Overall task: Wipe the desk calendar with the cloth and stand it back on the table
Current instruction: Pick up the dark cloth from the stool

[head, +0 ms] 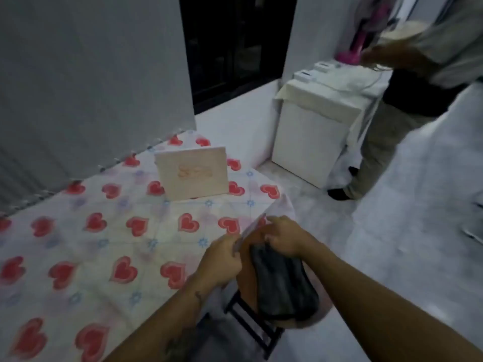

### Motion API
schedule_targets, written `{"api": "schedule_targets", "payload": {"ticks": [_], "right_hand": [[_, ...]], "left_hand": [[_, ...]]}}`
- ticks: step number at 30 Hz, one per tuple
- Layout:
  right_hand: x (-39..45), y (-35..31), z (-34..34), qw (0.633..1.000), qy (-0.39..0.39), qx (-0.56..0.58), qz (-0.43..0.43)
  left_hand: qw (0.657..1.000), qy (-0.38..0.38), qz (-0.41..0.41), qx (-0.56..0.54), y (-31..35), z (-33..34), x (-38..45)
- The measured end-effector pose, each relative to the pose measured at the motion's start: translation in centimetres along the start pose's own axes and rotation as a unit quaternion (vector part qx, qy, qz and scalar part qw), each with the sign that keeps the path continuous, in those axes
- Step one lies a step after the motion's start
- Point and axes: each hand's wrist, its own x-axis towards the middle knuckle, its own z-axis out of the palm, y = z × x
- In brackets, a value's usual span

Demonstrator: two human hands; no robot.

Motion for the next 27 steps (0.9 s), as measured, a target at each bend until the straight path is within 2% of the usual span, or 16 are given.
{"api": "schedule_targets", "payload": {"ticks": [2,4,8,10,12,13,17,22,27], "right_hand": [[-0.8,0.6,1.8,0.998,-0.007,-0.045,0.032],[-2.1,1.6,4.3,0.995,-0.015,-0.045,0.088],[-2.9,3.0,8.4,0.987,-0.027,-0.044,0.155],[-2.9,3.4,9.9,0.983,-0.033,-0.048,0.172],[-2.9,3.6,11.1,0.980,-0.038,-0.061,0.186],[-2.8,3.8,11.8,0.978,-0.040,-0.065,0.193],[-2.4,4.3,14.3,0.968,-0.056,-0.075,0.231],[-2.1,4.7,15.8,0.967,-0.008,-0.094,0.238],[-2.9,5.9,14.8,0.960,0.003,-0.080,0.269]], "left_hand": [[0.998,-0.050,0.032,0.016,-1.4,1.0,0.0],[0.991,-0.089,0.088,0.048,-2.2,1.7,0.0],[0.975,-0.060,0.178,0.115,-3.5,3.4,1.3],[0.967,-0.103,0.145,0.184,-4.2,4.2,1.8],[0.948,-0.198,0.088,0.231,-5.3,5.2,2.3],[0.941,-0.217,0.086,0.243,-5.6,5.6,2.5],[0.930,-0.227,0.109,0.266,-6.1,6.6,2.5],[0.924,-0.210,0.113,0.298,-7.0,7.1,2.2],[0.922,-0.235,0.073,0.299,-6.6,7.4,2.6]]}}
